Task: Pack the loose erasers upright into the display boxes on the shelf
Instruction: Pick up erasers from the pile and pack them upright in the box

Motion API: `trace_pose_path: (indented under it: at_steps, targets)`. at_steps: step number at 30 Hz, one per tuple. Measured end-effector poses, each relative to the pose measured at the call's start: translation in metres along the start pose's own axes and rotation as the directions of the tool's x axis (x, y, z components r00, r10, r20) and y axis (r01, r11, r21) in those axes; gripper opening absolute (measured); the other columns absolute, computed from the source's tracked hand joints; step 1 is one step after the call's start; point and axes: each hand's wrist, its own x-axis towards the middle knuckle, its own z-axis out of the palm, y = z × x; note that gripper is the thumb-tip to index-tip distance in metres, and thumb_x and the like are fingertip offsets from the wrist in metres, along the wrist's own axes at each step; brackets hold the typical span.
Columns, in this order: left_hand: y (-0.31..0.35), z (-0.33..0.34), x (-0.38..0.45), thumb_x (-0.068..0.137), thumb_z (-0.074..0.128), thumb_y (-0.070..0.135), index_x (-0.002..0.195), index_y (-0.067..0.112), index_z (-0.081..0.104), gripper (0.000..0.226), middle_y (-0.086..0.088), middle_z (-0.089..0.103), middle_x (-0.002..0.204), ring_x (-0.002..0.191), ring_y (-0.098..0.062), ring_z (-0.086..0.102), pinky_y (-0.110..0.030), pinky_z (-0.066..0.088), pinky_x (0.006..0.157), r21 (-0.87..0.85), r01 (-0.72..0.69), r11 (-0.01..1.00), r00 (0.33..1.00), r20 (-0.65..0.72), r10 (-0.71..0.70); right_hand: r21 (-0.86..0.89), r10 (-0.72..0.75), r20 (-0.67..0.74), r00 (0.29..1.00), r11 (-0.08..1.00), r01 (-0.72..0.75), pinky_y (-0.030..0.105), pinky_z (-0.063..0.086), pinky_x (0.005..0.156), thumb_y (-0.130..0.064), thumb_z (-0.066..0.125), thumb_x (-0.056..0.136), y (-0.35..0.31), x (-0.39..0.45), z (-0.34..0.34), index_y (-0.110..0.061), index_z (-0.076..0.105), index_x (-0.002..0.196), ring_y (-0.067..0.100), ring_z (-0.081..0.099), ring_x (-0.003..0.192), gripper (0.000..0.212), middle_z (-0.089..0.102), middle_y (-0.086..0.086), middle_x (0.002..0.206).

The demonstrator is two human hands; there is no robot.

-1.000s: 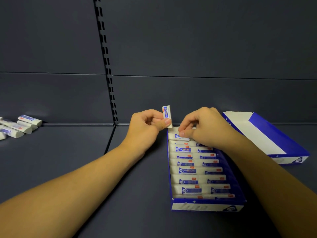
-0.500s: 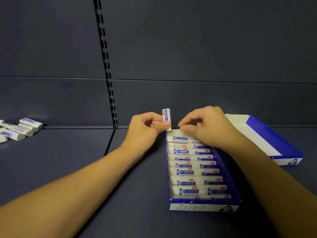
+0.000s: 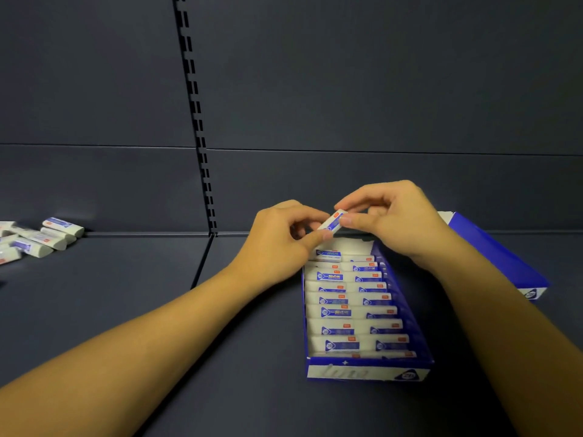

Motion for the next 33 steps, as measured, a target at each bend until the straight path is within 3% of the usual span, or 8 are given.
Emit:
trace_pose_path:
  at_steps: [4, 9, 12, 15, 18, 21, 26, 33]
  targets:
    - [-0.009, -0.004, 0.000, 0.095, 0.066, 0.017, 0.107, 0.020, 0.076, 0.016, 0.008, 0.068, 0.095, 0.084, -0.007, 0.061, -0.013, 0.044, 0.074, -0.018, 0.066, 0.998, 0.996, -0.060, -0.067, 0.228, 0.059, -0.028, 0.998, 0.972, -0.051, 0.009, 0.041, 0.050, -0.003, 0.078, 0.082, 0.002, -0.003, -0.009, -0.010, 0.077, 0.093, 0.002, 0.057, 0.047, 0.013, 0.074, 0.001, 0.071]
    - [-0.021, -0.002, -0.005, 0.093, 0.066, 0.011, 0.102, 0.018, 0.077, 0.016, 0.005, 0.068, 0.094, 0.079, -0.004, 0.058, -0.007, 0.041, 0.073, 0.043, 0.123, 0.992, 0.991, -0.057, -0.120, 0.303, 0.099, -0.005, 0.995, 0.948, -0.093, 0.023, 0.029, 0.045, -0.007, 0.078, 0.082, 0.009, -0.006, -0.021, -0.011, 0.079, 0.089, 0.013, 0.037, 0.048, 0.008, 0.070, 0.021, 0.072]
    - [-0.023, 0.001, -0.006, 0.091, 0.066, 0.009, 0.101, 0.018, 0.077, 0.018, 0.005, 0.067, 0.092, 0.077, -0.003, 0.058, -0.005, 0.039, 0.072, 0.087, 0.123, 0.989, 0.992, -0.029, -0.121, 0.242, 0.155, 0.040, 0.987, 0.957, -0.160, 0.020, 0.029, 0.044, -0.010, 0.081, 0.080, 0.010, -0.006, -0.025, -0.009, 0.078, 0.086, 0.010, 0.038, 0.045, 0.007, 0.069, 0.013, 0.066]
    - [-0.022, 0.002, -0.006, 0.091, 0.065, 0.010, 0.101, 0.018, 0.077, 0.018, 0.007, 0.065, 0.089, 0.076, 0.000, 0.058, -0.004, 0.038, 0.071, 0.108, 0.105, 0.989, 0.994, -0.006, -0.105, 0.071, 0.247, 0.057, 0.967, 0.965, -0.251, 0.013, 0.035, 0.043, -0.013, 0.083, 0.078, 0.011, -0.007, -0.022, -0.010, 0.078, 0.081, 0.001, 0.052, 0.043, 0.007, 0.071, -0.001, 0.062]
    - [-0.022, 0.002, -0.006, 0.090, 0.065, 0.009, 0.099, 0.017, 0.077, 0.017, 0.007, 0.064, 0.086, 0.074, 0.002, 0.057, -0.004, 0.038, 0.071, 0.123, 0.091, 0.988, 0.996, 0.014, -0.093, -0.066, 0.303, 0.019, 0.953, 0.951, -0.301, 0.022, 0.049, 0.059, -0.024, 0.086, 0.077, 0.014, -0.006, -0.017, -0.016, 0.077, 0.077, 0.006, 0.070, 0.069, 0.011, 0.073, -0.007, 0.066]
    - [-0.022, 0.003, -0.006, 0.091, 0.064, 0.009, 0.096, 0.016, 0.077, 0.017, 0.006, 0.065, 0.086, 0.079, -0.001, 0.057, -0.004, 0.037, 0.070, 0.148, 0.070, 0.986, 0.996, 0.041, -0.077, -0.106, 0.330, -0.013, 0.944, 0.938, -0.329, 0.029, 0.055, 0.066, -0.028, 0.085, 0.077, 0.013, -0.006, -0.014, -0.018, 0.075, 0.076, 0.010, 0.072, 0.077, 0.015, 0.074, -0.007, 0.067]
    - [-0.023, 0.003, -0.007, 0.090, 0.063, 0.009, 0.093, 0.018, 0.077, 0.017, 0.006, 0.067, 0.085, 0.083, -0.006, 0.058, -0.005, 0.037, 0.071, 0.160, 0.060, 0.985, 0.996, 0.051, -0.069, -0.110, 0.305, -0.038, 0.952, 0.945, -0.307, 0.026, 0.053, 0.066, -0.027, 0.085, 0.078, 0.014, -0.006, -0.011, -0.021, 0.076, 0.082, 0.008, 0.072, 0.080, 0.012, 0.073, -0.011, 0.069]
    - [-0.022, 0.003, -0.007, 0.088, 0.071, 0.016, 0.088, 0.021, 0.077, 0.008, 0.006, 0.064, 0.080, 0.075, -0.008, 0.058, -0.009, 0.040, 0.069, 0.107, 0.098, 0.989, 0.993, 0.059, -0.105, -0.146, 0.322, 0.025, 0.946, 0.938, -0.315, 0.028, 0.057, 0.069, -0.024, 0.083, 0.081, 0.015, -0.006, -0.014, -0.019, 0.076, 0.078, 0.008, 0.072, 0.081, 0.009, 0.074, -0.010, 0.070]
